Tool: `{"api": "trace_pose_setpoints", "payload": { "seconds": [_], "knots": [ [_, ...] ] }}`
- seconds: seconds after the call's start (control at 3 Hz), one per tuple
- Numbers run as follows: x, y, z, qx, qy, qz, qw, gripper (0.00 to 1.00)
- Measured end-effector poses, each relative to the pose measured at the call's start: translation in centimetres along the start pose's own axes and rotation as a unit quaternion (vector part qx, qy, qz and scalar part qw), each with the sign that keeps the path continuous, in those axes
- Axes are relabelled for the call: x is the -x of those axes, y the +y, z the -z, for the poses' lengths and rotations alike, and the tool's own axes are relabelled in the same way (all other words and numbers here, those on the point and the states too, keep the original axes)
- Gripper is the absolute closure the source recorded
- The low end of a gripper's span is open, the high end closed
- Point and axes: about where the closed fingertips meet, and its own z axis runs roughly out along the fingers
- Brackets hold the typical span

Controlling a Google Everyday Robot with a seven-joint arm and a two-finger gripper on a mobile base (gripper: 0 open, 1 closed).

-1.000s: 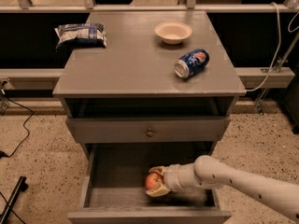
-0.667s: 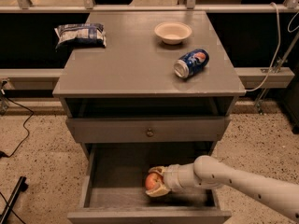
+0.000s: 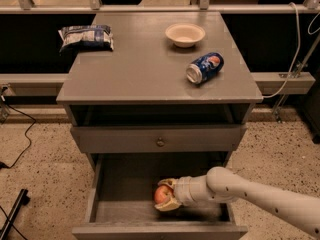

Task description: Place apple into middle drawer

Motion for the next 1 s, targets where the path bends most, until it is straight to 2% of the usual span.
{"api": "trace_pose_setpoints", "payload": {
  "seconds": [0.33, 0.67, 1.0],
  "knots": [
    [0.04, 0.09, -0.12, 0.001, -0.001, 0.0, 1.0, 0.06],
    [0.08, 0.16, -0.22, 0.002, -0.001, 0.0, 1.0, 0.0],
    [0.08, 0.16, -0.22, 0.002, -0.001, 0.0, 1.0, 0.0]
  ]
}}
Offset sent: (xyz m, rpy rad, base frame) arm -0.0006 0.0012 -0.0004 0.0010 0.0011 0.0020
